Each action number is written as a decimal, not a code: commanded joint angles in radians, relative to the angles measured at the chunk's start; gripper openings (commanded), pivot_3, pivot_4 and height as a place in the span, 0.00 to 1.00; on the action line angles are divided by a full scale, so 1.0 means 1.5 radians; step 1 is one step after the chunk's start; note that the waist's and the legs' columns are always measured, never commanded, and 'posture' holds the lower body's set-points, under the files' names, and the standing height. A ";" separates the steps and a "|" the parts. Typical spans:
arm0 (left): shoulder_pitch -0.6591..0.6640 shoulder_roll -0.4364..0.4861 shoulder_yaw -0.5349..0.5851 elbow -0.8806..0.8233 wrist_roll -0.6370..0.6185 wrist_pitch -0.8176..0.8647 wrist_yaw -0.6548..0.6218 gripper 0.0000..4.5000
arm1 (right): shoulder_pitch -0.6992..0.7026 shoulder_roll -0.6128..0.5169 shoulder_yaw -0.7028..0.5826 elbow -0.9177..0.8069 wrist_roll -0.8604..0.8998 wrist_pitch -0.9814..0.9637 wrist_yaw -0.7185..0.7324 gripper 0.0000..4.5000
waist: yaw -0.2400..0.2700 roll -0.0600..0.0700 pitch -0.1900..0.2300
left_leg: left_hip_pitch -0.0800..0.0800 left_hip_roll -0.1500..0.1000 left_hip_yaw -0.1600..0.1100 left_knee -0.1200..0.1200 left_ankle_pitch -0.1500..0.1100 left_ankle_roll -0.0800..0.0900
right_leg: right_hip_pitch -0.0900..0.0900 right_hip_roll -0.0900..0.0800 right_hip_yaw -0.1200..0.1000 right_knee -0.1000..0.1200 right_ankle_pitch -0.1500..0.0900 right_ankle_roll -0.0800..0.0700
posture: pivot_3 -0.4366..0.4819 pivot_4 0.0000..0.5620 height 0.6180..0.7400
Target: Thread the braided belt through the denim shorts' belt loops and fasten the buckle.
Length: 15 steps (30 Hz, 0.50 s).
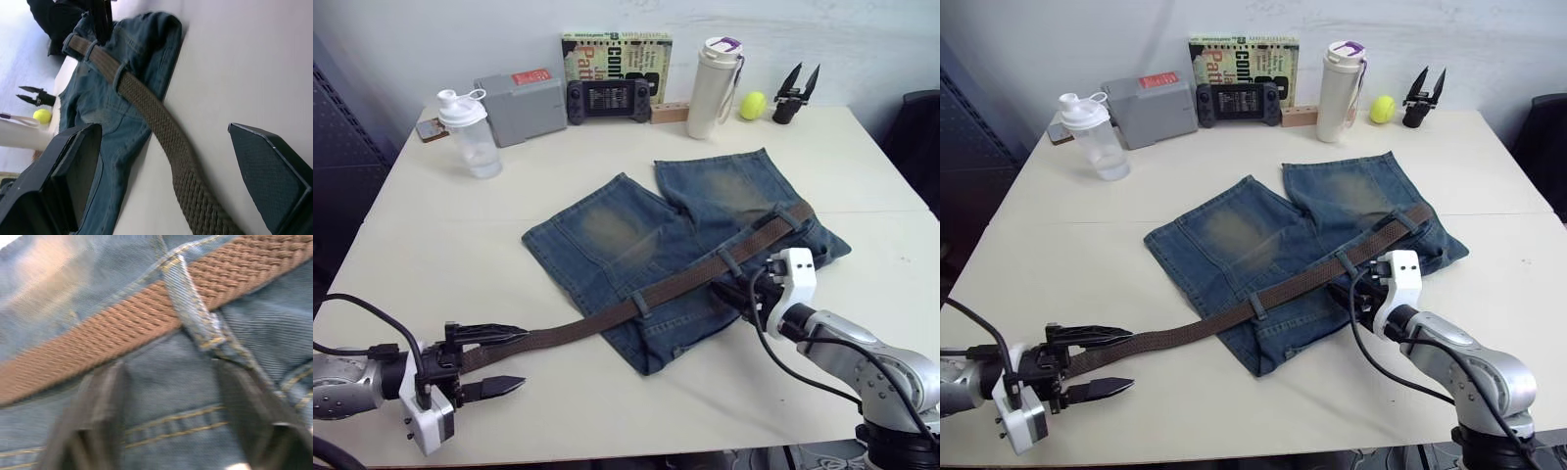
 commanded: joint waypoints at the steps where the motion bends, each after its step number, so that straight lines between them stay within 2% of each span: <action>1: 0.010 -0.020 -0.047 -0.168 -0.189 0.164 -0.140 1.00 | -0.013 -0.060 -0.083 -0.017 0.107 0.034 0.034 0.98 | 0.002 0.003 0.004 | 0.000 0.000 0.000 0.000 0.000 0.000 | 0.000 0.000 0.000 0.000 0.000 0.001 | 0.48 0.27 0.92; 3: -0.012 -0.071 -0.079 -0.247 -0.276 0.301 -0.215 1.00 | -0.027 -0.124 -0.121 -0.014 0.137 0.041 0.081 0.98 | 0.007 0.008 0.008 | -0.001 -0.001 -0.001 0.001 0.000 0.001 | 0.000 -0.001 0.001 -0.001 0.001 0.001 | 0.48 0.27 0.92; 5: -0.035 -0.129 -0.084 -0.295 -0.334 0.385 -0.259 1.00 | -0.030 -0.190 -0.134 -0.010 0.114 0.024 0.142 0.98 | 0.011 0.010 0.011 | -0.001 -0.002 -0.001 0.001 0.001 0.002 | 0.000 -0.001 0.001 -0.001 0.001 0.001 | 0.48 0.27 0.92; 6: -0.055 -0.167 -0.089 -0.305 -0.341 0.432 -0.288 1.00 | -0.003 -0.256 -0.100 -0.020 0.026 -0.036 0.207 0.98 | 0.016 0.010 0.012 | -0.001 -0.002 -0.001 0.001 0.001 0.002 | 0.000 0.000 0.001 -0.001 0.001 0.002 | 0.48 0.27 0.92; 9: -0.094 -0.255 -0.085 -0.316 -0.356 0.551 -0.349 1.00 | 0.058 -0.381 -0.018 -0.011 -0.170 -0.194 0.330 0.98 | 0.022 0.007 0.013 | -0.001 -0.001 0.000 0.001 0.001 0.001 | 0.000 0.004 -0.001 -0.002 0.001 0.002 | 0.48 0.27 0.92; 12: -0.133 -0.333 -0.077 -0.305 -0.367 0.637 -0.394 1.00 | 0.085 -0.454 0.049 0.048 -0.338 -0.356 0.395 0.98 | 0.026 0.004 0.015 | -0.001 -0.002 0.001 0.001 0.000 0.000 | 0.001 0.007 0.000 -0.003 0.001 0.002 | 0.48 0.27 0.92; 15: -0.177 -0.401 -0.082 -0.282 -0.363 0.700 -0.443 1.00 | 0.075 -0.485 0.093 0.131 -0.471 -0.512 0.418 0.98 | 0.027 0.003 0.015 | -0.001 -0.001 0.003 0.002 0.000 0.000 | 0.000 0.008 0.001 -0.003 0.001 0.002 | 0.48 0.27 0.92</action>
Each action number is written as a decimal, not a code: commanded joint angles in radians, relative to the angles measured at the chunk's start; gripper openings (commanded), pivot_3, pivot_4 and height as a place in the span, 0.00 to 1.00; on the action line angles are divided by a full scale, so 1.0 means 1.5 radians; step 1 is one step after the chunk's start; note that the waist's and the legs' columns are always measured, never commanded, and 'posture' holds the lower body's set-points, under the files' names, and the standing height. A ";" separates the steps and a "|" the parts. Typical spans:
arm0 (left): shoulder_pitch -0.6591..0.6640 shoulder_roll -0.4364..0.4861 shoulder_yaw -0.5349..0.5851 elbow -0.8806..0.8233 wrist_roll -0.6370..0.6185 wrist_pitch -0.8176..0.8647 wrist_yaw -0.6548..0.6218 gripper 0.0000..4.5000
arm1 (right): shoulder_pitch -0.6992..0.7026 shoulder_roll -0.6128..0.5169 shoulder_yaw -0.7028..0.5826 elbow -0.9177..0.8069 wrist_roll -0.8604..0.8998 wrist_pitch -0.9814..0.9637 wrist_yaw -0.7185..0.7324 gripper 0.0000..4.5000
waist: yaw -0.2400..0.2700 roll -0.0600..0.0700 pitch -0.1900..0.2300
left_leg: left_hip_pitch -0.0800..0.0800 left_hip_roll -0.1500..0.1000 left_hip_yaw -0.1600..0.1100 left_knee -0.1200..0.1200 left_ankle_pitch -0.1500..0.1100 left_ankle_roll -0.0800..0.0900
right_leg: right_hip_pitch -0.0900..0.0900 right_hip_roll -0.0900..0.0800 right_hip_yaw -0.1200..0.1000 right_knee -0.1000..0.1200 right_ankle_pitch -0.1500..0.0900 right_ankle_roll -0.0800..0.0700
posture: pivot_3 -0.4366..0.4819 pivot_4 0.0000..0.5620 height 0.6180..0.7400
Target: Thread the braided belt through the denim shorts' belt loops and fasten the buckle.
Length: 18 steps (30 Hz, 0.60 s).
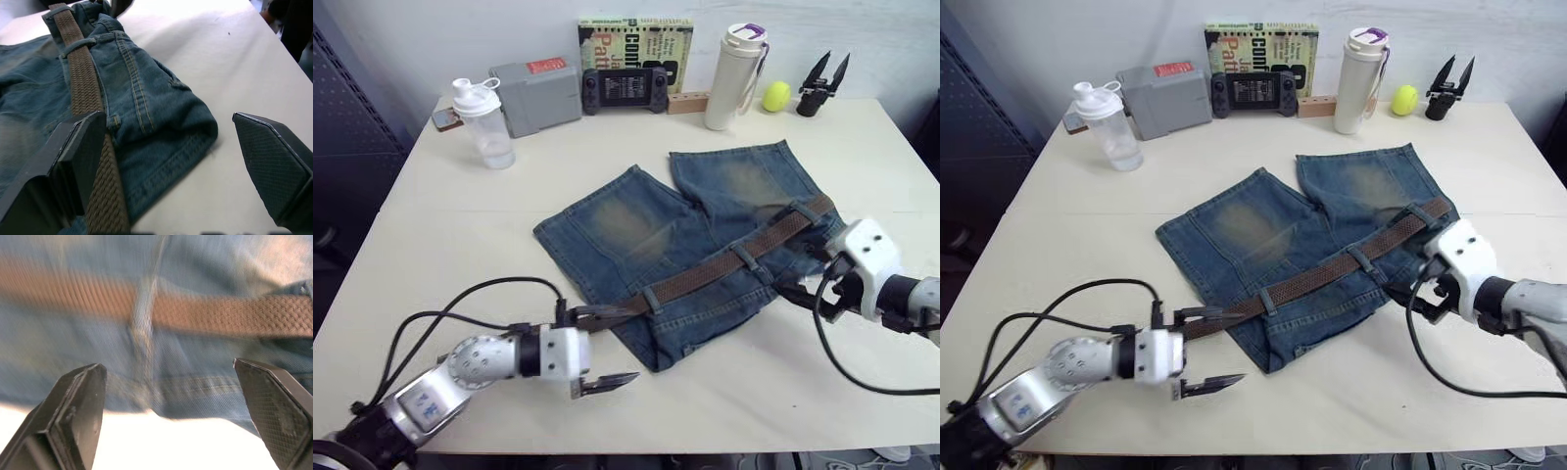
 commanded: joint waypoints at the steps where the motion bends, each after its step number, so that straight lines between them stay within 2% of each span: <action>1: -0.048 -0.070 0.001 0.015 0.000 0.073 -0.065 1.00 | -0.020 -0.041 0.044 0.098 -0.192 -0.218 0.026 0.98 | 0.001 0.000 0.000 | 0.000 0.000 0.000 0.000 0.000 0.000 | 0.000 0.000 0.000 0.000 0.000 0.000 | 0.48 0.27 0.92; 6: -0.107 -0.168 -0.030 0.061 0.037 0.148 -0.131 1.00 | -0.036 -0.058 0.103 0.209 -0.350 -0.378 0.014 0.98 | 0.007 0.000 0.000 | 0.000 0.000 0.000 0.001 0.000 0.000 | 0.000 0.001 0.000 -0.001 0.000 0.000 | 0.48 0.27 0.92; 10: -0.142 -0.229 -0.053 0.105 0.055 0.190 -0.181 1.00 | -0.069 -0.042 0.155 0.271 -0.448 -0.425 -0.013 0.98 | 0.009 0.000 0.000 | -0.003 0.001 0.000 0.002 0.000 0.000 | 0.000 0.001 -0.002 -0.001 0.000 0.000 | 0.48 0.27 0.92; 15: -0.180 -0.291 -0.093 0.178 0.159 0.218 -0.168 1.00 | -0.101 -0.001 0.208 0.319 -0.530 -0.442 -0.045 0.98 | 0.008 0.000 0.000 | -0.005 0.001 -0.002 0.005 0.000 0.000 | 0.000 0.001 -0.004 -0.001 0.000 0.000 | 0.48 0.27 0.92; 16: -0.184 -0.302 -0.091 0.189 0.181 0.219 -0.153 1.00 | -0.103 0.008 0.198 0.311 -0.526 -0.440 -0.050 0.93 | 0.007 -0.002 -0.001 | -0.005 0.001 -0.002 0.007 0.000 0.000 | 0.001 0.001 -0.005 -0.001 0.001 0.000 | 0.48 0.27 0.92; 18: -0.194 -0.309 -0.086 0.213 0.238 0.196 -0.129 0.89 | -0.095 0.019 0.185 0.289 -0.516 -0.423 -0.037 0.81 | 0.005 -0.004 -0.002 | -0.007 0.001 -0.003 0.008 0.000 0.000 | 0.001 0.001 -0.006 -0.001 0.001 -0.001 | 0.48 0.27 0.92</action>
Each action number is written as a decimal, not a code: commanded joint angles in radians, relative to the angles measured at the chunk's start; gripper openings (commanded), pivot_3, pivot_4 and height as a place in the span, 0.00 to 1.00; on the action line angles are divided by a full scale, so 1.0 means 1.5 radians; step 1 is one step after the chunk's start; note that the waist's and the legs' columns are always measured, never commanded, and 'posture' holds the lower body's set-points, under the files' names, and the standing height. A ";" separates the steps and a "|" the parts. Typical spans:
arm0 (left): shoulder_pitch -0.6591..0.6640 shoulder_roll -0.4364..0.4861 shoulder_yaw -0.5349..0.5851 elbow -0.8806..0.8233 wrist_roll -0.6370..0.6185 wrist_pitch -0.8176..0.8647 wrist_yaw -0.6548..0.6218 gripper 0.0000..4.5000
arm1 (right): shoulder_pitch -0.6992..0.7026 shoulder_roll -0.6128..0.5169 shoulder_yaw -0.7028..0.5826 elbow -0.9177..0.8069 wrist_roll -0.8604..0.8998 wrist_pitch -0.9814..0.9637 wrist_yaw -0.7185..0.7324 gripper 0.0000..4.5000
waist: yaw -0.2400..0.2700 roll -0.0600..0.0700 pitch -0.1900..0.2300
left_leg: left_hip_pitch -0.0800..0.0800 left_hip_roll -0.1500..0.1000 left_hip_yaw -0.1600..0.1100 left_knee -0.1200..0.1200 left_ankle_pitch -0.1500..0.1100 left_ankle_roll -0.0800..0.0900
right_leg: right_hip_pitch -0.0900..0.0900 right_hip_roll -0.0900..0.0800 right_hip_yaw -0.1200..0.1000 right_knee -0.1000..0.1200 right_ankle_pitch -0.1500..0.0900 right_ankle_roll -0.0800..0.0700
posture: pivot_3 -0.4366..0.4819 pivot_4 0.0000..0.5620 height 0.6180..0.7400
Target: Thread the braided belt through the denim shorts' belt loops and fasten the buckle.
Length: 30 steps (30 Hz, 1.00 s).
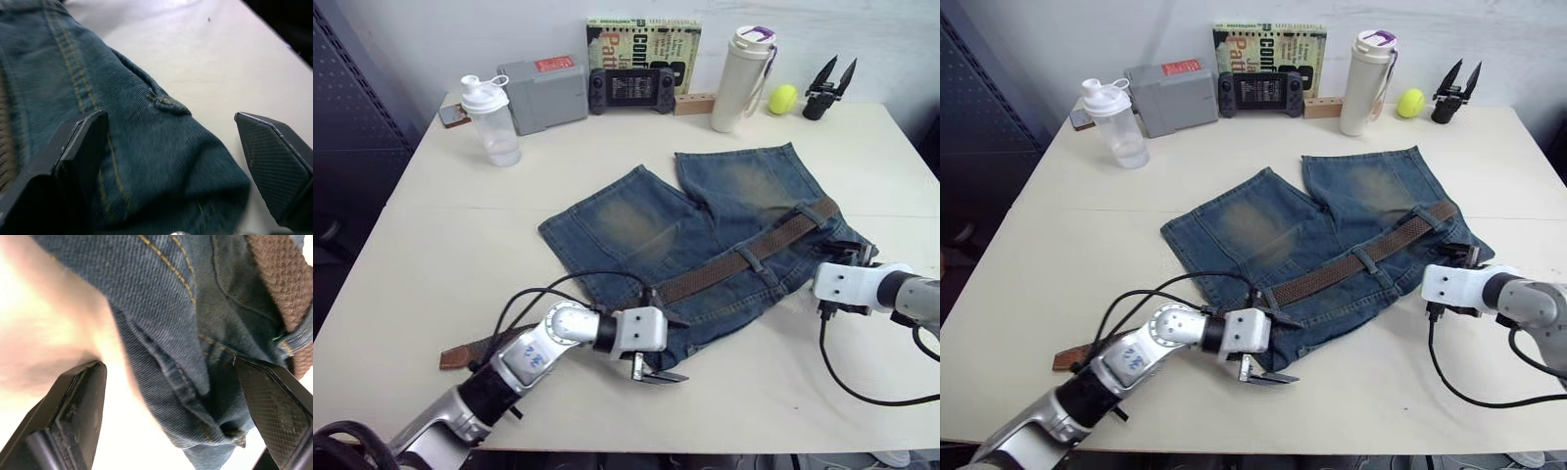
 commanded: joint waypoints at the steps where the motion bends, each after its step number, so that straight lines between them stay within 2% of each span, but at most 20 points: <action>1: -0.017 -0.020 0.000 0.039 0.121 -0.030 0.046 0.82 | 0.014 0.031 -0.007 -0.019 -0.010 0.020 0.004 0.70 | -0.001 -0.001 -0.001 | 0.000 0.000 -0.001 0.000 0.000 0.000 | 0.000 0.000 0.000 0.000 0.000 0.000 | 0.48 0.27 0.92; 7: 0.012 -0.006 0.045 0.032 0.150 -0.038 0.040 0.26 | 0.020 0.057 -0.011 -0.035 -0.017 0.042 0.016 0.05 | 0.000 -0.001 -0.001 | 0.000 0.001 -0.003 0.001 0.000 0.000 | 0.000 0.000 0.000 0.000 0.001 -0.001 | 0.48 0.27 0.92; 8: 0.023 0.012 0.060 0.026 0.150 -0.038 0.032 0.19 | 0.024 0.058 -0.019 -0.042 -0.010 0.051 0.022 0.00 | -0.001 -0.001 -0.001 | 0.000 0.002 -0.003 0.001 0.000 0.000 | 0.000 0.000 0.000 0.000 0.001 -0.001 | 0.48 0.27 0.92; 9: 0.032 0.024 0.071 0.021 0.150 -0.038 0.025 0.11 | 0.028 0.060 -0.025 -0.048 -0.005 0.059 0.026 0.00 | -0.001 -0.001 -0.001 | 0.000 0.002 -0.003 0.001 0.000 0.000 | 0.000 0.000 0.000 0.000 0.001 -0.001 | 0.48 0.27 0.92; 10: 0.044 0.042 0.091 0.017 0.140 -0.041 0.016 0.09 | 0.030 0.062 -0.034 -0.066 0.000 0.072 0.030 0.00 | -0.002 -0.001 -0.001 | 0.000 0.002 -0.003 0.001 0.000 0.000 | 0.000 0.000 0.000 0.000 0.001 -0.001 | 0.48 0.27 0.92; 13: 0.059 0.093 0.136 0.047 0.139 -0.087 -0.003 0.09 | 0.029 0.095 -0.049 -0.140 0.027 0.130 0.042 0.00 | -0.007 -0.001 -0.001 | 0.000 0.002 -0.004 0.000 0.000 0.000 | -0.001 0.000 0.000 0.001 0.001 -0.001 | 0.48 0.27 0.92; 18: 0.002 0.147 0.188 0.248 0.203 -0.232 0.045 0.09 | 0.010 0.204 0.005 -0.303 0.063 0.292 0.061 0.00 | -0.007 0.000 -0.001 | 0.000 0.003 -0.004 0.001 0.000 0.000 | -0.001 0.000 0.000 0.001 0.001 -0.001 | 0.48 0.27 0.92; 21: -0.033 0.176 0.184 0.355 0.241 -0.333 0.069 0.09 | 0.005 0.248 0.045 -0.353 0.057 0.368 0.070 0.00 | -0.009 0.000 -0.002 | 0.002 0.002 -0.003 0.001 0.000 0.000 | 0.000 0.000 0.001 0.002 0.001 -0.001 | 0.48 0.27 0.92; 24: -0.081 0.201 0.160 0.449 0.309 -0.411 0.107 0.09 | -0.010 0.297 0.099 -0.368 0.034 0.441 0.062 0.00 | -0.011 0.000 -0.002 | 0.002 0.002 -0.003 0.001 0.000 -0.001 | 0.000 0.000 0.001 0.003 0.001 -0.002 | 0.48 0.27 0.92; 30: -0.133 0.217 0.170 0.564 0.316 -0.501 0.113 0.09 | -0.022 0.296 0.145 -0.330 -0.037 0.488 0.043 0.00 | -0.021 -0.001 -0.008 | 0.006 0.001 -0.001 0.000 0.001 -0.001 | 0.001 0.001 0.003 0.005 0.001 -0.002 | 0.48 0.27 0.92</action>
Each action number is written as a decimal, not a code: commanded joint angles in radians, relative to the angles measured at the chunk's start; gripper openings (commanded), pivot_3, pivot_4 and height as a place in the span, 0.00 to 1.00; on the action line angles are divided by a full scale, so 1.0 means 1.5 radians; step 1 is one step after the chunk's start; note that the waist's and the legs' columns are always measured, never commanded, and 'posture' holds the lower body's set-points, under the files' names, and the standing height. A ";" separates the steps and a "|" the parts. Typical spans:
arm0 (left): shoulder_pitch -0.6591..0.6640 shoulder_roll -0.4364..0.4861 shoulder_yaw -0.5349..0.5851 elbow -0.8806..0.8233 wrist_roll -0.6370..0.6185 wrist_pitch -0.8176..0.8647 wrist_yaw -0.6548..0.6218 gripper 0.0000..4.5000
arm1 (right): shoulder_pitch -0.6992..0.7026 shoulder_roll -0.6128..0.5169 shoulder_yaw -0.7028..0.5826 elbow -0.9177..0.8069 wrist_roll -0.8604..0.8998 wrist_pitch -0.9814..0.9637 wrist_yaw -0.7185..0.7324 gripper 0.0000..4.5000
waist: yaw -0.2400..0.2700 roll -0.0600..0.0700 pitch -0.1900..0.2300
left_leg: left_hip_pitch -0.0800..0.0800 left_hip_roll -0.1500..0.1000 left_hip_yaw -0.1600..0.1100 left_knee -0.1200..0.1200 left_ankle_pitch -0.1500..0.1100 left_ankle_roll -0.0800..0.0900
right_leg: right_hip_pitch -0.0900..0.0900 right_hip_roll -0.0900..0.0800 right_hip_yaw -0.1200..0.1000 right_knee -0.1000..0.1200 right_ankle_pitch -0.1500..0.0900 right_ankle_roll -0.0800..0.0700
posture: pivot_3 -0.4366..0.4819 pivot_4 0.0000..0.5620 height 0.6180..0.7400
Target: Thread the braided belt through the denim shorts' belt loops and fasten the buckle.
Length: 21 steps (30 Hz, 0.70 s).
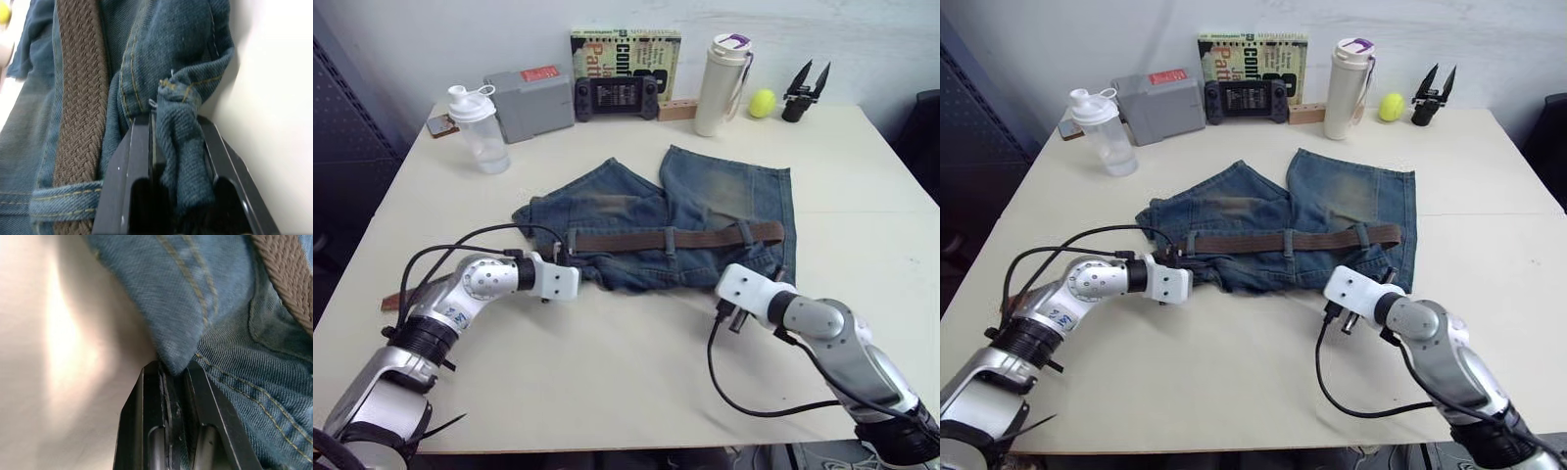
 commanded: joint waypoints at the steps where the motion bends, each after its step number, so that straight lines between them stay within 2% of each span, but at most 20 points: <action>1: -0.025 0.040 0.012 0.195 0.063 -0.051 0.013 0.09 | 0.001 -0.009 0.049 0.020 -0.052 0.042 -0.002 0.00 | -0.004 -0.001 -0.002 | 0.001 0.000 0.001 -0.001 0.000 0.000 | 0.000 0.000 0.001 0.000 0.000 0.000 | 0.48 0.27 0.92; 5: 0.001 0.037 0.037 0.193 0.011 -0.064 -0.016 0.09 | -0.007 -0.021 0.032 0.041 -0.066 0.023 -0.014 0.00 | -0.007 -0.002 -0.003 | 0.001 0.001 0.001 -0.001 0.000 0.000 | 0.000 0.000 0.001 0.001 0.000 0.000 | 0.48 0.27 0.92; 12: 0.114 0.046 0.085 0.067 -0.070 -0.028 -0.035 0.09 | -0.009 -0.005 0.008 0.050 -0.039 0.011 -0.018 0.00 | -0.016 -0.002 -0.003 | 0.001 0.002 0.001 -0.002 0.000 0.000 | -0.001 0.000 0.001 0.000 0.000 0.000 | 0.48 0.27 0.92; 13: 0.132 0.050 0.098 0.040 -0.091 -0.013 -0.040 0.27 | -0.009 -0.001 0.000 0.047 -0.035 0.012 -0.021 0.14 | -0.017 -0.002 -0.003 | 0.001 0.002 0.001 -0.002 0.000 0.000 | -0.001 0.000 0.001 0.000 0.000 0.000 | 0.48 0.27 0.92; 16: 0.182 0.068 0.130 -0.042 -0.141 0.038 -0.068 0.46 | 0.001 0.000 -0.024 0.019 0.013 0.025 0.014 0.34 | -0.017 -0.002 -0.003 | 0.001 0.002 0.001 -0.002 0.000 0.000 | -0.001 -0.001 0.001 -0.001 0.000 0.000 | 0.48 0.27 0.92; 17: 0.197 0.079 0.142 -0.070 -0.144 0.046 -0.069 0.55 | 0.004 -0.002 -0.045 0.005 0.038 0.040 0.032 0.47 | -0.018 -0.002 -0.003 | 0.001 0.002 0.001 -0.003 0.000 0.000 | -0.001 -0.001 0.002 -0.001 0.000 0.000 | 0.48 0.27 0.92; 19: 0.225 0.095 0.167 -0.126 -0.162 0.076 -0.074 0.69 | 0.003 -0.011 -0.078 -0.010 0.073 0.057 0.058 0.61 | -0.013 -0.001 -0.003 | 0.001 0.003 0.001 -0.003 -0.001 0.000 | -0.001 -0.001 0.001 -0.001 0.000 0.000 | 0.48 0.27 0.92; 21: 0.252 0.113 0.198 -0.189 -0.209 0.128 -0.097 0.88 | -0.017 -0.029 -0.117 -0.014 0.111 0.074 0.090 0.82 | -0.011 0.000 -0.002 | 0.001 0.002 0.001 -0.003 -0.001 0.000 | -0.001 -0.001 0.001 -0.001 0.000 0.000 | 0.48 0.27 0.92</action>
